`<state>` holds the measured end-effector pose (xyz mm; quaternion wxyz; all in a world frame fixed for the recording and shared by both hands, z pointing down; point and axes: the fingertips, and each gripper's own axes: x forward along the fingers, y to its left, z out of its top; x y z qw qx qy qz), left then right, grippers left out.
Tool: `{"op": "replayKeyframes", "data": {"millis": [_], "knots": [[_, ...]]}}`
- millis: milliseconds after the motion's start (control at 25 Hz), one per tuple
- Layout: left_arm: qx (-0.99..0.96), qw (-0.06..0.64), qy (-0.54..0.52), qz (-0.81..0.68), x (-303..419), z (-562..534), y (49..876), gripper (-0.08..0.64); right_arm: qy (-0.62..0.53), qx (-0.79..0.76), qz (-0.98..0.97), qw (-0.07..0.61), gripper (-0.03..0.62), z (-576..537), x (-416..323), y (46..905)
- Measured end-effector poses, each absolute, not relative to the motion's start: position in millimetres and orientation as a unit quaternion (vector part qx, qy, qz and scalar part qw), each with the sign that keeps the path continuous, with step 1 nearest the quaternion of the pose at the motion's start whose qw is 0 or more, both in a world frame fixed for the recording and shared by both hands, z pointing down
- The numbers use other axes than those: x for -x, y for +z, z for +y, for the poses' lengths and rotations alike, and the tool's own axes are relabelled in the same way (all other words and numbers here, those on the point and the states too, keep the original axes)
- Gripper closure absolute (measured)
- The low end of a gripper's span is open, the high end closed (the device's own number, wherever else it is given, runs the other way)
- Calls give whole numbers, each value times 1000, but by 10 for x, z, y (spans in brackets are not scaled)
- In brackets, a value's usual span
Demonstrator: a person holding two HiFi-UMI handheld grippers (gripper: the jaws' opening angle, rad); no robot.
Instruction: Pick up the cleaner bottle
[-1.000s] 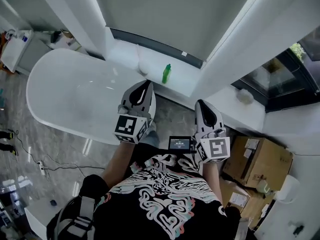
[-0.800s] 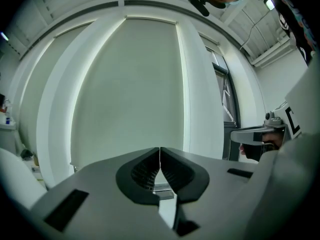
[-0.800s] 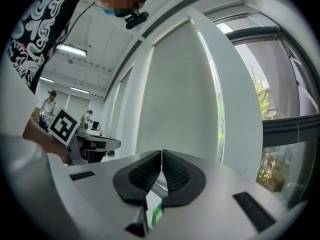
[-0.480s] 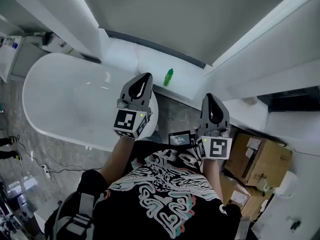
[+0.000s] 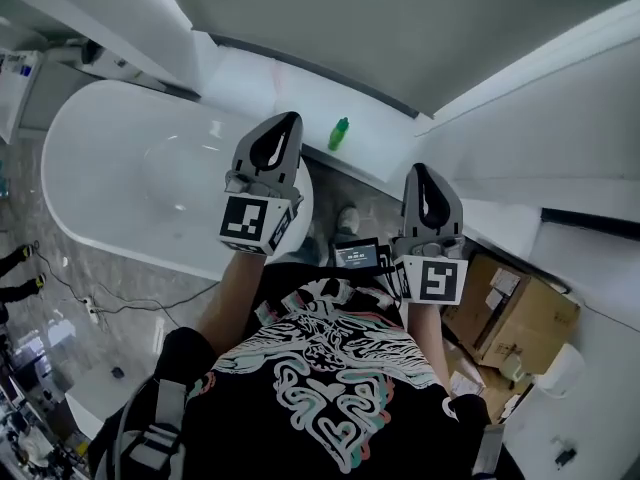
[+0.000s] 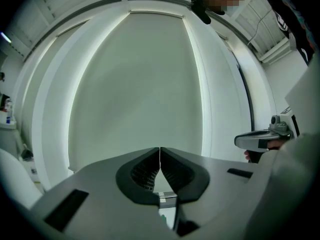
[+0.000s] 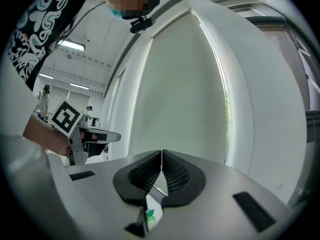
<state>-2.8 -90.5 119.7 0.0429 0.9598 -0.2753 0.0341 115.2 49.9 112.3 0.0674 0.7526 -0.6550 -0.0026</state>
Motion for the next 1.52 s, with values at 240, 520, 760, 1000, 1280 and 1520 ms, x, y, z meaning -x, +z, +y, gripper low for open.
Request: {"op": "replayKeyframes", "data": {"millis": [240,520,760,1000,1280,1520], "knots": [[-950,42,45,-306,-83,-1056,1404,541,12,-738,-670,75,565,353,-1415,1334],[-940,58,68,-329,-43,-1159,1762,542,40,-710,-698,85,565,115,-1374,1675],[-935,64,103,-332,-12,-1168,2240,541,61,-691,-714,93,565,-61,-1294,2062],[-926,56,113,-355,92,-1272,2734,541,67,-682,-721,98,565,-214,-1372,2449],[-931,66,121,-339,-65,-1119,3340,541,95,-686,-713,112,565,-222,-1467,3030],[-927,88,145,-334,-140,-1080,3845,541,114,-678,-716,123,565,-266,-1406,3517]]}}
